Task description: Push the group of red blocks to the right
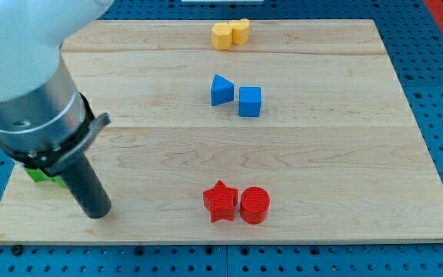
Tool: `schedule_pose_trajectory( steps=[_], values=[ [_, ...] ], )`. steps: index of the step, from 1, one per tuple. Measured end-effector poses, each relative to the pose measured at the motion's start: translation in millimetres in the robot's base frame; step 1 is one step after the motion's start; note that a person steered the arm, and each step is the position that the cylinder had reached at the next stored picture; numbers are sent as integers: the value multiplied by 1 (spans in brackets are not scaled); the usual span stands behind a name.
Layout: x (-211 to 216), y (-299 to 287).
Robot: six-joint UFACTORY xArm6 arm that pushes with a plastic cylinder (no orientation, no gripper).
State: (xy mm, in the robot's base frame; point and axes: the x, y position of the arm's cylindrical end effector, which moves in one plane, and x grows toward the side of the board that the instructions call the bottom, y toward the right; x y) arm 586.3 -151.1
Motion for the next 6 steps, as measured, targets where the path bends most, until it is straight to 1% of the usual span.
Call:
schedule_pose_trajectory(
  steps=[4,5,6],
  values=[
    [9,154],
    [9,183],
    [9,188]
  ],
)
